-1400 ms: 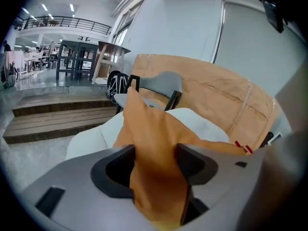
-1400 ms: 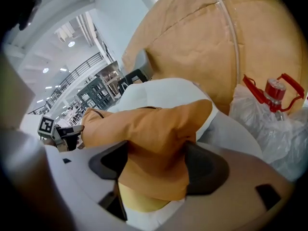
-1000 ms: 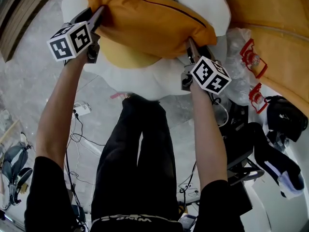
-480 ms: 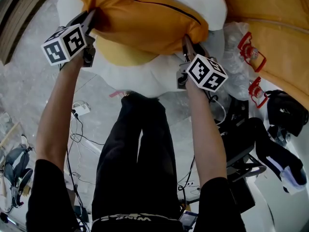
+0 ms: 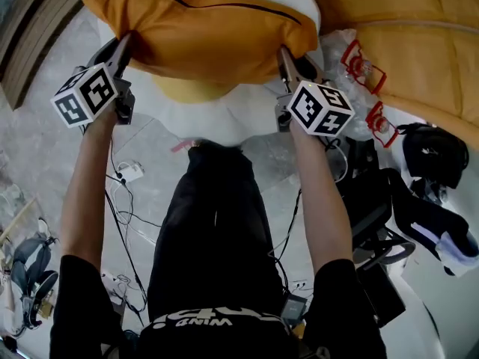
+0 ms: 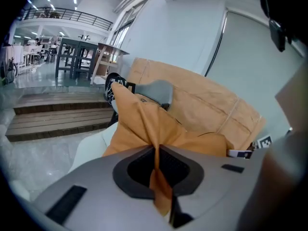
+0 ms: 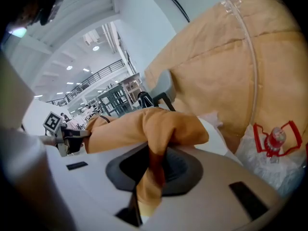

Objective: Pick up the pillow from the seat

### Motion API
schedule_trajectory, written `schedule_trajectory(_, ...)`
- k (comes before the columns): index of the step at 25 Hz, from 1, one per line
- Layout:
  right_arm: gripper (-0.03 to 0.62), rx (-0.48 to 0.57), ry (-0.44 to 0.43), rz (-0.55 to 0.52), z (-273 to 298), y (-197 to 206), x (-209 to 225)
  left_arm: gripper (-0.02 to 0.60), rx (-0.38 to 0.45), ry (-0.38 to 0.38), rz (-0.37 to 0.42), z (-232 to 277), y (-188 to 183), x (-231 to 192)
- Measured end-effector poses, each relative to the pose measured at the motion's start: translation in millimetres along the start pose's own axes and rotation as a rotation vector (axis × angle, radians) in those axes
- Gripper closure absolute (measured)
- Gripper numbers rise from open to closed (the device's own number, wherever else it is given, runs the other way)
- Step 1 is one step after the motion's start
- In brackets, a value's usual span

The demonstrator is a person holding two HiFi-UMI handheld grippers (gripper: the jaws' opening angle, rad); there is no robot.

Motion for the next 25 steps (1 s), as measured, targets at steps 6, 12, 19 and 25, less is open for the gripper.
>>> schedule_trajectory(6, 0.526, 0.064, -0.065, -0.081, -79, -65, -49, 0.557, 0.071, -0.005, 0.031, -97, -43, 47)
schedule_trajectory(12, 0.526, 0.13, -0.093, -0.108, -168, -104, -88, 0.558, 0.14, 0.001, 0.138, -189, -81, 101)
schedule_trajectory(19, 0.523, 0.206, -0.099, -0.132, -260, -129, -111, 0.558, 0.219, 0.002, 0.206, -272, -82, 166)
schedule_trajectory(25, 0.519, 0.298, -0.137, -0.173, -329, -152, -145, 0.56, 0.284, -0.001, 0.269, -341, -81, 202)
Point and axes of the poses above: the fingertips, and each gripper's own axes: z forward along the fingers, x to its right, y out of its underside, the point moved 1 cm from there along -z, backward along the fingers, and after that the axes turned 5 degrees about -x, right-handed, at the moved point
